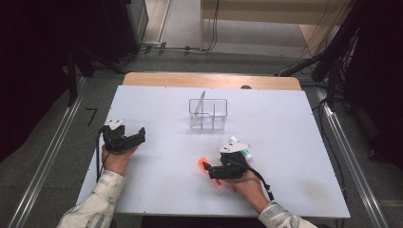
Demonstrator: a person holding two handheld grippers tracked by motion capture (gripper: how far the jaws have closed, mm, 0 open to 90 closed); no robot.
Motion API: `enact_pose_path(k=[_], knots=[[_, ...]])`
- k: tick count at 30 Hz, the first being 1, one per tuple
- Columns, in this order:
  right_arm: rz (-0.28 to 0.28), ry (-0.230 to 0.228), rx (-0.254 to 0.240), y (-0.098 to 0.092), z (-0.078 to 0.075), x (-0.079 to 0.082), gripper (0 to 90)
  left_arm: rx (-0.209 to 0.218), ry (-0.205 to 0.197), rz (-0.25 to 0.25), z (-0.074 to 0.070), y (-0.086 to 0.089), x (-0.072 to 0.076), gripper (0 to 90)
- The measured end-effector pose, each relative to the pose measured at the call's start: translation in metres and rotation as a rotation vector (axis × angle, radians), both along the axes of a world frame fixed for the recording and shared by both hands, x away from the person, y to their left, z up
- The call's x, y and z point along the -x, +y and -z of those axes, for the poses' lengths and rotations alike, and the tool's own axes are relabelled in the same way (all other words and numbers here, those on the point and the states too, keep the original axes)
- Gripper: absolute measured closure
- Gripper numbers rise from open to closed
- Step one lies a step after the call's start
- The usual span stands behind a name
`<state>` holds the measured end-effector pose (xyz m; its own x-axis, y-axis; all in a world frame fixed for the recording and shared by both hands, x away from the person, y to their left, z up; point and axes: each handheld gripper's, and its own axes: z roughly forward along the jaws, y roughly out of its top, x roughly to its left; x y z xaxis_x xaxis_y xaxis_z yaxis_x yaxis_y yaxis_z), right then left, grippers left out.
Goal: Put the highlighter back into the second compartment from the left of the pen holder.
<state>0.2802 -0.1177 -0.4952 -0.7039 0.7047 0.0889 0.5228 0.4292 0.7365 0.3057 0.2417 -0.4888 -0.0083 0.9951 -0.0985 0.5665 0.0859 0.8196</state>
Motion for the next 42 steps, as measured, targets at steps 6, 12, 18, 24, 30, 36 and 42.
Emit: enact_pose_path(k=[6,12,18,24,30,36,42], knots=[[-0.006,-0.013,0.016,0.008,0.004,0.002,21.4,-0.002,0.001,0.0,0.0,0.0,0.0,13.0],[-0.017,-0.018,0.037,0.015,0.006,0.004,29.9,-0.003,0.002,-0.001,0.0,0.0,0.0,13.0],[-0.025,-0.025,0.066,0.02,0.009,0.003,31.5,-0.002,0.002,-0.001,0.0,0.0,0.0,13.0],[-0.041,-0.015,0.081,0.022,0.011,0.002,36.0,-0.001,0.001,0.0,0.0,0.0,0.0,13.0],[-0.047,-0.007,0.063,0.024,0.011,0.002,36.0,0.002,0.001,0.0,0.0,0.0,0.0,13.0],[-0.039,-0.004,0.078,0.026,0.013,0.002,43.6,-0.001,0.004,0.001,0.0,0.0,0.0,13.0],[-0.034,0.003,0.102,0.028,0.014,0.003,51.0,0.0,0.004,0.001,0.0,0.0,0.0,13.0]])
